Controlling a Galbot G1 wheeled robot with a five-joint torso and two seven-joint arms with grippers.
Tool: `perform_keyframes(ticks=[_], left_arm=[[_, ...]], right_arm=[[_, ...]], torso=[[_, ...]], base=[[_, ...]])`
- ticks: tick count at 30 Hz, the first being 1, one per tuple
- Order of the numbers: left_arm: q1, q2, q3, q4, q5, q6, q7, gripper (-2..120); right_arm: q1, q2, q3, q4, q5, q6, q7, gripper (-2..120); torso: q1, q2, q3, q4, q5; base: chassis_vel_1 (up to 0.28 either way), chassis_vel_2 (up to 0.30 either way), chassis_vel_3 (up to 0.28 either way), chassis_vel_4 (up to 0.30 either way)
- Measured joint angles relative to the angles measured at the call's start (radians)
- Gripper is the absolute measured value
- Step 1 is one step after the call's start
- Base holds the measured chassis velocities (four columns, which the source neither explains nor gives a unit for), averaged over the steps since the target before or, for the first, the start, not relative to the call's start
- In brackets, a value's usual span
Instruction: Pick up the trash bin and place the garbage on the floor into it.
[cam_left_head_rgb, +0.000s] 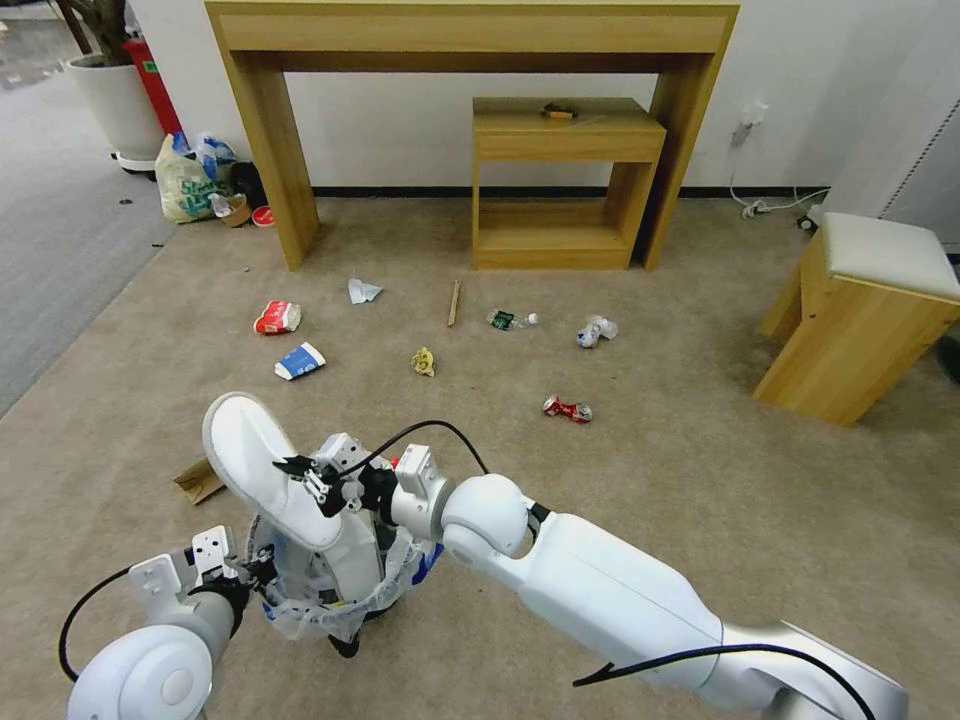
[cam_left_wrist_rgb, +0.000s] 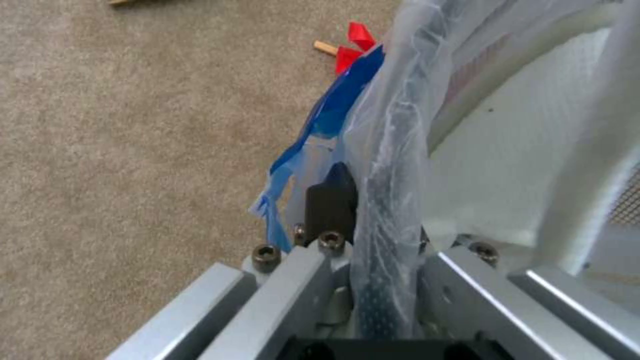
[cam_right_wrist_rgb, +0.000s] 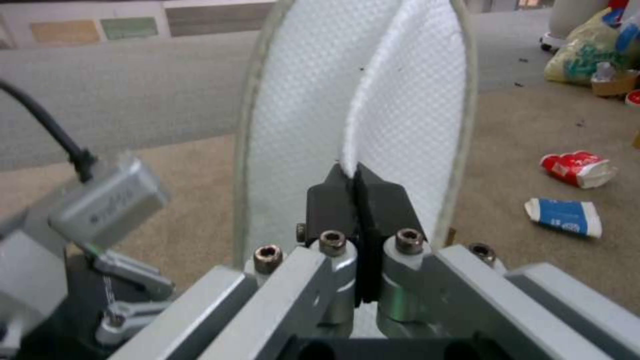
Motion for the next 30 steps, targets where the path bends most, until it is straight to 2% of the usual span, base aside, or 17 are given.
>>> perform_keyframes(ticks=[6, 11, 12, 14, 15, 18, 19, 21, 23, 25, 26, 29, 30], left_arm=[[0.003, -0.001, -0.004, -0.007, -0.003, 0.0, 0.0, 0], [0.003, -0.001, -0.008, -0.009, -0.009, 0.0, 0.0, 0], [0.003, -0.001, -0.008, -0.009, -0.009, 0.0, 0.0, 0], [-0.001, 0.0, -0.013, -0.006, -0.012, 0.0, 0.0, 0], [-0.001, 0.0, -0.013, -0.006, -0.012, 0.0, 0.0, 0], [-0.006, 0.002, -0.013, -0.005, -0.017, 0.0, 0.0, 0], [-0.006, 0.002, -0.013, -0.005, -0.017, 0.0, 0.0, 0], [-0.007, 0.004, -0.019, -0.003, -0.02, 0.0, 0.0, 0], [-0.007, 0.005, -0.021, -0.002, -0.021, 0.0, 0.0, 0], [-0.008, 0.005, -0.032, 0.007, -0.018, 0.0, 0.001, 0], [-0.008, 0.005, -0.032, 0.007, -0.018, 0.0, 0.001, 0], [-0.007, 0.001, -0.048, 0.015, -0.003, 0.0, 0.01, 0], [-0.007, 0.001, -0.048, 0.015, -0.003, 0.0, 0.01, 0]], right_arm=[[-0.016, -0.01, -0.001, -0.001, -0.023, 0.001, 0.012, 3], [-0.032, -0.02, -0.001, 0.0, -0.031, 0.006, 0.059, 22], [-0.032, -0.02, -0.001, 0.0, -0.031, 0.006, 0.059, 22], [-0.034, -0.023, 0.004, 0.016, -0.025, 0.006, 0.072, 34], [-0.034, -0.023, 0.004, 0.016, -0.025, 0.006, 0.072, 34], [-0.034, -0.028, 0.006, 0.028, -0.019, 0.007, 0.082, 48], [-0.034, -0.028, 0.006, 0.028, -0.019, 0.007, 0.082, 48], [-0.032, -0.03, 0.016, 0.046, 0.002, -0.003, 0.088, 59], [-0.028, -0.03, 0.021, 0.051, 0.011, -0.007, 0.093, 62], [-0.015, -0.026, 0.049, 0.066, 0.029, -0.012, 0.105, 74], [-0.015, -0.026, 0.049, 0.066, 0.029, -0.012, 0.105, 74], [-0.013, -0.03, 0.078, 0.09, 0.046, -0.02, 0.124, 87], [-0.013, -0.03, 0.078, 0.09, 0.046, -0.02, 0.124, 87]], torso=[[0.0, 0.0, 0.0, 0.0, 0.0], [0.0, 0.0, 0.0, -0.0001, 0.0], [0.0, 0.0, 0.0, -0.0001, 0.0], [0.0, 0.0, 0.0, -0.0001, 0.0], [0.0, 0.0, 0.0, -0.0001, 0.0], [0.0, 0.0, 0.0, -0.0001, 0.0], [0.0, 0.0, 0.0, -0.0001, 0.0], [0.0, 0.0, 0.0, -0.0002, 0.0], [0.0, 0.0, 0.0, -0.0001, 0.0], [0.0, 0.0, 0.0, 0.0, 0.0001], [0.0, 0.0, 0.0, 0.0, 0.0001], [0.0, 0.0, 0.0, 0.0001, 0.0], [0.0, 0.0, 0.0, 0.0001, 0.0]], base=[[0.0, 0.0, 0.0, 0.0], [0.0, 0.0, 0.0, 0.0], [0.0, 0.0, 0.0, 0.0], [0.0, 0.0, 0.0, 0.0], [0.0, 0.0, 0.0, 0.0], [0.0, 0.0, 0.0, 0.0], [0.0, 0.0, 0.0, 0.0], [0.0, 0.0, 0.0, 0.0], [0.0, 0.0, 0.0, 0.0], [0.0, 0.0, 0.0, 0.0], [0.0, 0.0, 0.0, 0.0], [0.0, 0.0, 0.0, 0.0], [0.0, 0.0, 0.0, 0.0]])
